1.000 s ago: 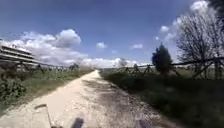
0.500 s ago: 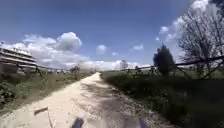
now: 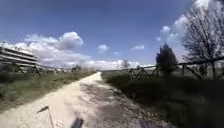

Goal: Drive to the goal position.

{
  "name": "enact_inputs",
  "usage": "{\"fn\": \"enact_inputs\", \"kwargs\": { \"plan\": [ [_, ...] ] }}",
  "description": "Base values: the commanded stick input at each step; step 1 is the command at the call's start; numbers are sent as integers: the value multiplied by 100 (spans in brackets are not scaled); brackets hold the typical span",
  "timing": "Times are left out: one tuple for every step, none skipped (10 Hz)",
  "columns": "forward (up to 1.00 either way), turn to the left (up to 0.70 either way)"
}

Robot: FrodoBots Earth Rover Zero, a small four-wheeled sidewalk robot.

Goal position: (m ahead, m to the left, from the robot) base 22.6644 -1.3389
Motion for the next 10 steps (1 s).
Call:
{"fn": "enact_inputs", "kwargs": {
  "plan": [
    [70, 0],
    [70, 0],
    [70, 0],
    [70, 0],
    [70, 0],
    [70, 0],
    [70, 0],
    [70, 0],
    [70, 0],
    [70, 0]
  ]
}}
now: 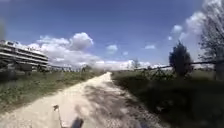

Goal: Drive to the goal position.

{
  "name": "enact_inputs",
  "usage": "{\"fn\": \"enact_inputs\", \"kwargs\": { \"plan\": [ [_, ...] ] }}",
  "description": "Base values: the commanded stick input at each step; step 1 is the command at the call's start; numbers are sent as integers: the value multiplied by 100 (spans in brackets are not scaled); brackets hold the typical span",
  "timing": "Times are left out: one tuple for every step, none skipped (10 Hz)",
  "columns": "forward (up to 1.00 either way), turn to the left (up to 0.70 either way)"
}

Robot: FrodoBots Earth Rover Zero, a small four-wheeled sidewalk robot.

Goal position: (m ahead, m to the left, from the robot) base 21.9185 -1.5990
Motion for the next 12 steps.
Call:
{"fn": "enact_inputs", "kwargs": {
  "plan": [
    [69, -2],
    [69, -12],
    [69, -25],
    [69, -24],
    [69, -3],
    [69, 0],
    [69, 0],
    [69, 0],
    [69, 0],
    [69, 0],
    [69, 0],
    [69, 0]
  ]
}}
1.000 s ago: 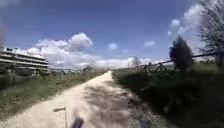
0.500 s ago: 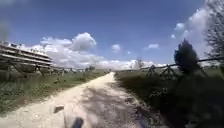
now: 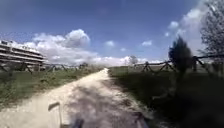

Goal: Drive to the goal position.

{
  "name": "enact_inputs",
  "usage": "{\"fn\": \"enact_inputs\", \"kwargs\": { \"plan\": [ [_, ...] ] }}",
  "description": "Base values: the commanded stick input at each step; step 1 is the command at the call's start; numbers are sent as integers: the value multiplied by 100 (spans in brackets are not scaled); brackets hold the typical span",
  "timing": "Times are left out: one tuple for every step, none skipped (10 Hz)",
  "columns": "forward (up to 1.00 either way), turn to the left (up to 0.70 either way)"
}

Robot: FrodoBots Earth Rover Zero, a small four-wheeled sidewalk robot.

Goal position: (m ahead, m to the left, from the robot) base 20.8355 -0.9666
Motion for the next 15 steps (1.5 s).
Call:
{"fn": "enact_inputs", "kwargs": {
  "plan": [
    [69, 0],
    [69, 0],
    [69, 0],
    [69, 0],
    [69, 0],
    [69, 0],
    [69, 0],
    [69, 0],
    [69, 0],
    [69, 0],
    [69, 0],
    [69, 0],
    [69, 0],
    [69, -27],
    [69, -34]
  ]
}}
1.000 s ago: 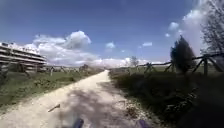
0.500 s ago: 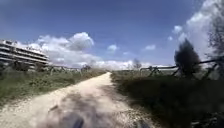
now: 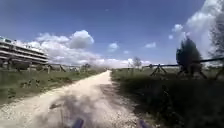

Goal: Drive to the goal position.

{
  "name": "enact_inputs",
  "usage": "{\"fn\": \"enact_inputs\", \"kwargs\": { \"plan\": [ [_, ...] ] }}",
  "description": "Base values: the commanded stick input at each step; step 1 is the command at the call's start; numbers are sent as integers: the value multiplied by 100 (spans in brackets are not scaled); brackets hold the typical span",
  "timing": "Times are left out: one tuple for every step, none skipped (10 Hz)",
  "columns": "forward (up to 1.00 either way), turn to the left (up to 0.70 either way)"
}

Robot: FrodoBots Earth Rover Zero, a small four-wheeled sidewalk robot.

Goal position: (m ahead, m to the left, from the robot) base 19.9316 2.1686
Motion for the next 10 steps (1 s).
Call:
{"fn": "enact_inputs", "kwargs": {
  "plan": [
    [69, -33],
    [69, -32],
    [69, -18],
    [69, -1],
    [69, 0],
    [69, 0],
    [69, 0],
    [70, 0],
    [69, 0],
    [69, 0]
  ]
}}
